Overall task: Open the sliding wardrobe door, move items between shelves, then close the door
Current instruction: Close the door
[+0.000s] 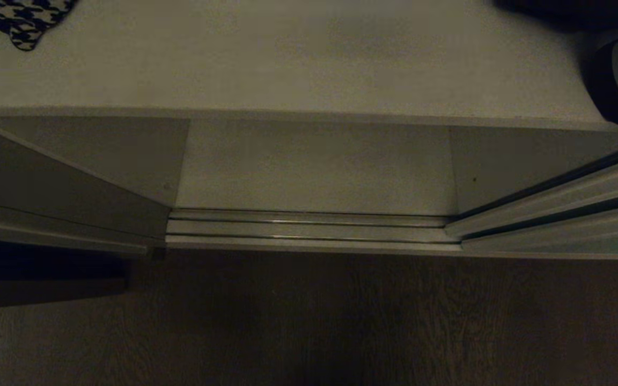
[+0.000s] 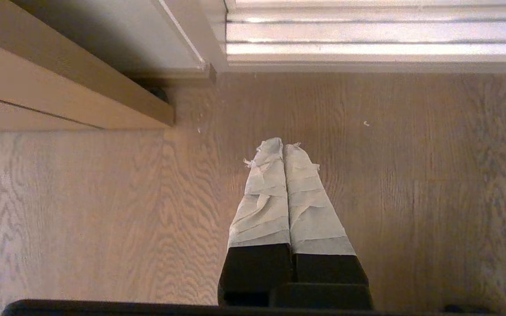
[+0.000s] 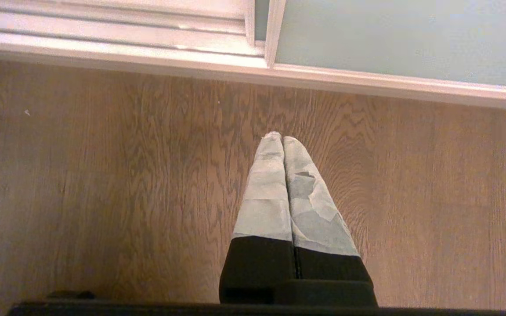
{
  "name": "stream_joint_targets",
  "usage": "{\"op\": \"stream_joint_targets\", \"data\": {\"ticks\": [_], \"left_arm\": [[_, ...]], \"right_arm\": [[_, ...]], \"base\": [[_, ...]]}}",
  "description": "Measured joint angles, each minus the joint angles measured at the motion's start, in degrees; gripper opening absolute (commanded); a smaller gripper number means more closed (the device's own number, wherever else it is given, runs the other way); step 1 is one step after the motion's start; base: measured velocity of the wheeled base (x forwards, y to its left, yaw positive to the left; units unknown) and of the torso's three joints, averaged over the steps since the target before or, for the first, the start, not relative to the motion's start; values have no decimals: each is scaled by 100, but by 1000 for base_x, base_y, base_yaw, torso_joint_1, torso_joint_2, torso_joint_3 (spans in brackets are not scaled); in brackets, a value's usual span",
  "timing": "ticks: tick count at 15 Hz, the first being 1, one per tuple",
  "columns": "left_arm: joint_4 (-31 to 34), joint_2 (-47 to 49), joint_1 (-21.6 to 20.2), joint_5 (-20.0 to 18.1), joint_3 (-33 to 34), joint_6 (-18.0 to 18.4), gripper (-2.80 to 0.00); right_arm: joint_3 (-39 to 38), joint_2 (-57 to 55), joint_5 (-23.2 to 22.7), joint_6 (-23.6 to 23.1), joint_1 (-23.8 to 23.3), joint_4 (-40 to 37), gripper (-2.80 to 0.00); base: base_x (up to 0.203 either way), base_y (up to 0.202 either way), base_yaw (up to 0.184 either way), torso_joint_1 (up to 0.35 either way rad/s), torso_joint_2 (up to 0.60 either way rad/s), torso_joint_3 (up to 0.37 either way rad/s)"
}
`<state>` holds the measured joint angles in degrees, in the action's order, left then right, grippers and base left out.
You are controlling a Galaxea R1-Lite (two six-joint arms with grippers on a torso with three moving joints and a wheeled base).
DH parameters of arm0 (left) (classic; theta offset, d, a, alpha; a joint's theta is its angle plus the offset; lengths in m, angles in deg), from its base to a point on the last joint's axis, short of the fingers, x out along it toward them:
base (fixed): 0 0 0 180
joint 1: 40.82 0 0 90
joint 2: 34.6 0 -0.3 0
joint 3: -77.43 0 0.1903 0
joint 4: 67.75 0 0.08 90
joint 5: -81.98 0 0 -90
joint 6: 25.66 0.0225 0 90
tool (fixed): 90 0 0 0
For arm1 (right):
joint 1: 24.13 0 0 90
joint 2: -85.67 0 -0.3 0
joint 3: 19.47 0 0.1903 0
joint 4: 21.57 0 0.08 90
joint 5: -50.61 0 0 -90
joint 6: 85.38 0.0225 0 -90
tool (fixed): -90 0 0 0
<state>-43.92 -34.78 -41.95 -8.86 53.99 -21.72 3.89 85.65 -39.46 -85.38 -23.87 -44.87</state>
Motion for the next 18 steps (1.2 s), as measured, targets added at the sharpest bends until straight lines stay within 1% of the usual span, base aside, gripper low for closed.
{"op": "stream_joint_targets", "data": {"ticks": [9,18], "left_arm": [[-28,2,0,-20,7,-33,-280],[-20,7,0,-39,7,24,-280]], "right_arm": [[0,0,0,0,2,-2,-280],[0,0,0,0,0,0,-280]], "base": [[0,0,0,0,3,196],[0,0,0,1,1,205]]}}
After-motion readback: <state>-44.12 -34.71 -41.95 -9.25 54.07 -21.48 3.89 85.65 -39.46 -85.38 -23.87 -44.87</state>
